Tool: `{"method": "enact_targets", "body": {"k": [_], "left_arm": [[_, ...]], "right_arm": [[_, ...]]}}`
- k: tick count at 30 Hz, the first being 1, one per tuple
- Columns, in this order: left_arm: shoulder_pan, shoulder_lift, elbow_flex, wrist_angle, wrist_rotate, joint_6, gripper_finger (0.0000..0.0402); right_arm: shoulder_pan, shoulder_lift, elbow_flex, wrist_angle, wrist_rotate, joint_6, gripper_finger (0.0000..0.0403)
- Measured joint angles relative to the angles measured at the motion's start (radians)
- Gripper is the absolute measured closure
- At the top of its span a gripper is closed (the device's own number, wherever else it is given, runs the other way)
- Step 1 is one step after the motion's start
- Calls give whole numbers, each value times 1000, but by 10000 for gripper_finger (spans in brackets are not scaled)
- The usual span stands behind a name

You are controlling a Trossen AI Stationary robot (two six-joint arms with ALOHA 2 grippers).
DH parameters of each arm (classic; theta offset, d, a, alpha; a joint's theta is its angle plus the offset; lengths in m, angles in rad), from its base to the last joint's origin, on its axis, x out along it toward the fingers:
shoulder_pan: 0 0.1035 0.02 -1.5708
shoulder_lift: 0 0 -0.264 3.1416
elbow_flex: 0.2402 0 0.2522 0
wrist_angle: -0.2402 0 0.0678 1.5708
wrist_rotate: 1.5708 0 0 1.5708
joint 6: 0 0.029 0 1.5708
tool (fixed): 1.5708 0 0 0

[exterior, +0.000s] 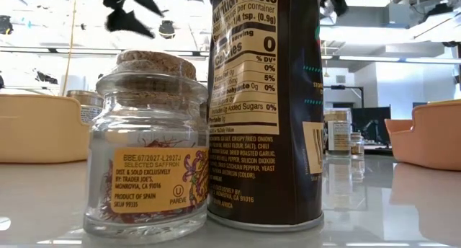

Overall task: Sort spices by type
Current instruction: Put the yellow seasoning bottle into the orange bin

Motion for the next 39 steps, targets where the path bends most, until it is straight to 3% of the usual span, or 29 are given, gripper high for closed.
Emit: {"method": "enact_targets", "body": {"k": [5,9,16,28,39], "left_arm": [[0,78,0,295,227,129,85],[-1,145,0,474,373,147,85],[-34,268,0,705,490,163,85],[-62,441,0,980,513,184,85],[-64,513,0,1065,509,142,94]], "right_arm": [[-4,-8,0,289,-1,-335,174],[11,-4,0,506,-8,-567,174],[23,11,0,604,-51,-656,174],[32,35,0,610,-111,-706,174],[30,36,0,603,-111,-735,174]]}}
